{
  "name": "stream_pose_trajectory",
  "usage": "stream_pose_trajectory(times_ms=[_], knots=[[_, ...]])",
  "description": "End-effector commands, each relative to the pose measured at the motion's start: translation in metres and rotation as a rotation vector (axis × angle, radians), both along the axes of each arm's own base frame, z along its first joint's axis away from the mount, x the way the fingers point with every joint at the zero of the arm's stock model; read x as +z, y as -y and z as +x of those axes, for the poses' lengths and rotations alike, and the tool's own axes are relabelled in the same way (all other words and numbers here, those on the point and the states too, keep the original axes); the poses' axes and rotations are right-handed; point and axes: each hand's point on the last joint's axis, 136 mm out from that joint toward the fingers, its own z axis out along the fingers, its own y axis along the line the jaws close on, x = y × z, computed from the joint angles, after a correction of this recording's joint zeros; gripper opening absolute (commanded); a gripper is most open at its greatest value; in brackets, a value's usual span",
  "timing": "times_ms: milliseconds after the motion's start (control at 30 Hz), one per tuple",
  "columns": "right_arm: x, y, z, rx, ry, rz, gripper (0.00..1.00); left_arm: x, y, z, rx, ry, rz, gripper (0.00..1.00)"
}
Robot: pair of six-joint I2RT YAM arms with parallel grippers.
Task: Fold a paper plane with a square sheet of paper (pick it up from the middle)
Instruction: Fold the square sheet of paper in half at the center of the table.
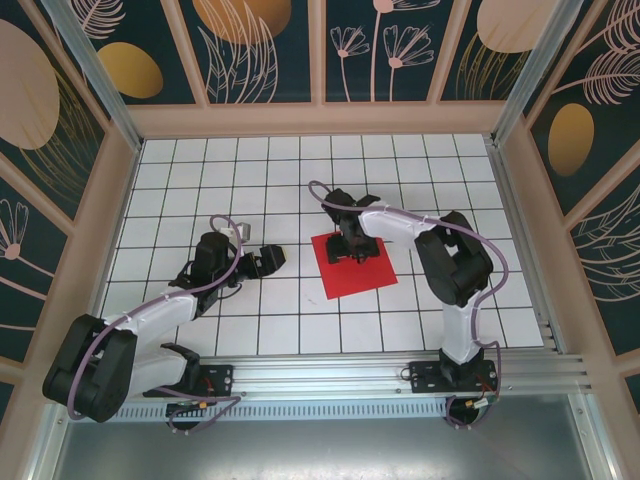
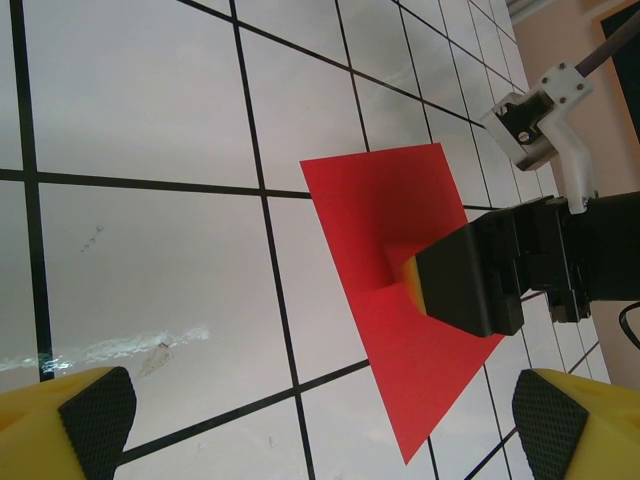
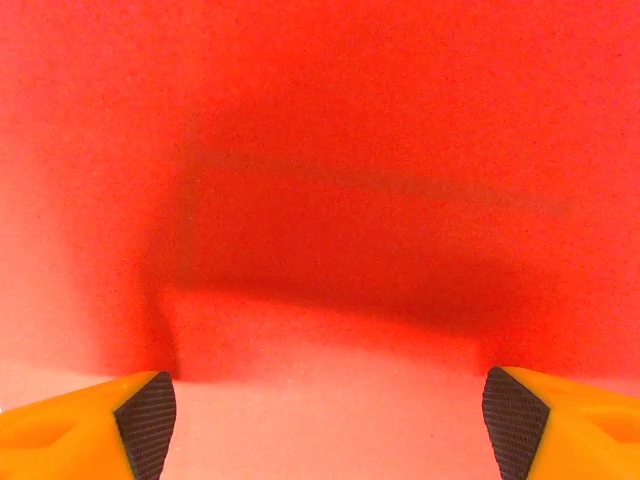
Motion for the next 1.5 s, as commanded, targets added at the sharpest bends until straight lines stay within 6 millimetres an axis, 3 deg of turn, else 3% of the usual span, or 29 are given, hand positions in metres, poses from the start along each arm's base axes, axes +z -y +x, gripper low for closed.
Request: stream_pose_trajectory(times_ms=[0,300,633,967,1233,1467], knots=[[0.02,0.004,0.012,0.017,0.023,0.034,0.86,0.012,0.006,0.001,-0.038,0.036,-0.011,0.98],[-0.016,0.0,0.004,0.073,-0.06,0.03,0.93,0.009,0.022,-0.008,-0.1,0.006,-0.028,0.98],[-0.043,0.021,-0.012,0.064,-0.113,-0.088,0.83,0.013,0.03,-0.01,-0.111,0.013,-0.025,0.98],[-0.035,0.013,-0.007,0.059,-0.076,-0.127,0.71,0.014,0.028,-0.01,-0.099,0.016,-0.018,0.99],[0.006,-0.005,0.008,0.045,0.001,-0.013,0.93,0.015,0.029,-0.012,-0.11,0.017,-0.02,0.99],[0.001,-0.013,0.004,0.062,-0.024,0.056,0.98,0.016,0.03,-0.011,-0.115,0.015,-0.023,0.99]])
